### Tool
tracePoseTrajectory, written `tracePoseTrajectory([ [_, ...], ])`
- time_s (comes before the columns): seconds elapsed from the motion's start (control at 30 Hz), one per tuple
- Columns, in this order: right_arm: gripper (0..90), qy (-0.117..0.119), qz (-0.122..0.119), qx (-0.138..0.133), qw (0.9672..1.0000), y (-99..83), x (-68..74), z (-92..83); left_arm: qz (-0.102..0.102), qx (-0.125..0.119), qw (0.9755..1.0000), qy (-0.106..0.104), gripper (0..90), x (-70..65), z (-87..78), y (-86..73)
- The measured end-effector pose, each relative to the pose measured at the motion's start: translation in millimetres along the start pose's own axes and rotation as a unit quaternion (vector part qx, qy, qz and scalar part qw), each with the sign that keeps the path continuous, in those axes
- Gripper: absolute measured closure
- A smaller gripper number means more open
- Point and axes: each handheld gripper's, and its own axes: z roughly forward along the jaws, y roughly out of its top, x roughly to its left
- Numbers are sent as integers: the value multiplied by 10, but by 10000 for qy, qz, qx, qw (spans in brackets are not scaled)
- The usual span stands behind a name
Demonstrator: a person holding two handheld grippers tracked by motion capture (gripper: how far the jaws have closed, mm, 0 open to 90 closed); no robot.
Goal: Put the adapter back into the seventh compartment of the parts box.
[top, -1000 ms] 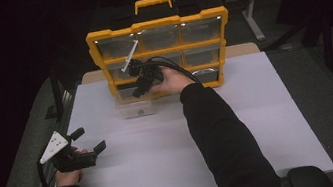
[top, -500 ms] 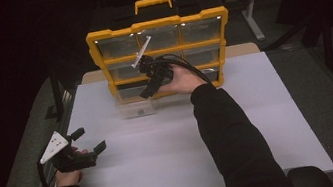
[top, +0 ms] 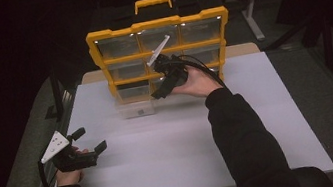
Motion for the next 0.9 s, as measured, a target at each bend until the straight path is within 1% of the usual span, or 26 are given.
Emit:
tracePoseTrajectory([
  [0.33,0,-93,146,-121,9998,-207,-14,-189,-12,20,10000,13,0,-2,5,-4],
  [0.5,0,-132,235,-173,9995,-326,-31,-255,-30,32,10000,20,0,-6,10,-9],
  [0.67,0,-177,303,-164,9992,-442,-48,-317,-19,42,10000,22,0,-5,13,-11],
  [0.9,0,-245,382,-244,9987,-581,-57,-413,-11,53,10000,27,0,-4,14,-12],
])
